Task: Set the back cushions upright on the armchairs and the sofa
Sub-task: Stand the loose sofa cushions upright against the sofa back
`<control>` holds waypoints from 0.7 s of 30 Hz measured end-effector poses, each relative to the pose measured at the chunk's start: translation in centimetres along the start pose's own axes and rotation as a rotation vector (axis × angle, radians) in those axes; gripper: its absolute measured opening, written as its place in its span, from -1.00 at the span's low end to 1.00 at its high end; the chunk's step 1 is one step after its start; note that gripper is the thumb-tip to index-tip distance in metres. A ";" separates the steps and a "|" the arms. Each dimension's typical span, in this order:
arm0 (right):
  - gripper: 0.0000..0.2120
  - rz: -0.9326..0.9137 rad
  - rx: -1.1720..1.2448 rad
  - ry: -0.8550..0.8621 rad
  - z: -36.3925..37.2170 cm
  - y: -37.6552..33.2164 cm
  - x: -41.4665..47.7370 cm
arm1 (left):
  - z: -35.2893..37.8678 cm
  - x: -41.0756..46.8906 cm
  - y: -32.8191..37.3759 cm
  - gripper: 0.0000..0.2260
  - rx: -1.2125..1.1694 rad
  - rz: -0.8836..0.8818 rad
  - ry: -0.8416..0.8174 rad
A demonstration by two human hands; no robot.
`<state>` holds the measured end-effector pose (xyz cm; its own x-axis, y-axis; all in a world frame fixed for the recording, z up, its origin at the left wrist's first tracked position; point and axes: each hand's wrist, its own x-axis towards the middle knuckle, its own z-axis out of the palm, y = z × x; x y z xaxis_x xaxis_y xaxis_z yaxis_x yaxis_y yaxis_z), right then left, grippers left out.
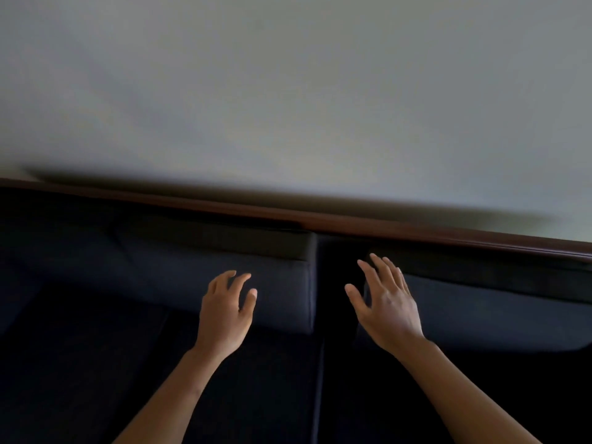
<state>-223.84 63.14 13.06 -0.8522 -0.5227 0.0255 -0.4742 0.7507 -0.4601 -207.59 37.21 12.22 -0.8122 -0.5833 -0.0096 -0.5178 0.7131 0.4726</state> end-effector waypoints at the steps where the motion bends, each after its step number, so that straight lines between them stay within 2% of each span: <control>1: -0.37 -0.013 -0.016 -0.015 1.1 -2.3 0.7 | -1.3 0.9 -2.4 -0.60 0.016 0.008 -0.007; 6: -0.03 -0.001 -0.106 -0.145 6.0 -12.3 5.1 | -7.6 7.2 -12.7 -0.35 0.206 0.062 -0.083; 11: 0.28 0.032 -0.312 -0.286 9.9 -16.7 9.8 | -11.8 15.0 -19.7 -0.05 0.512 0.062 -0.254; 16: 0.41 0.026 -0.450 -0.352 11.5 -17.1 11.9 | -12.5 19.6 -23.3 0.13 0.563 0.125 -0.356; 21: 0.45 -0.043 -0.543 -0.377 11.1 -16.4 13.1 | -12.0 21.9 -23.8 0.31 0.643 0.240 -0.403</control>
<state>-224.76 39.51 11.04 -0.7408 -0.5883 -0.3242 -0.6343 0.7715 0.0492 -209.79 2.83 11.36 -0.8922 -0.2877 -0.3482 -0.2705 0.9577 -0.0982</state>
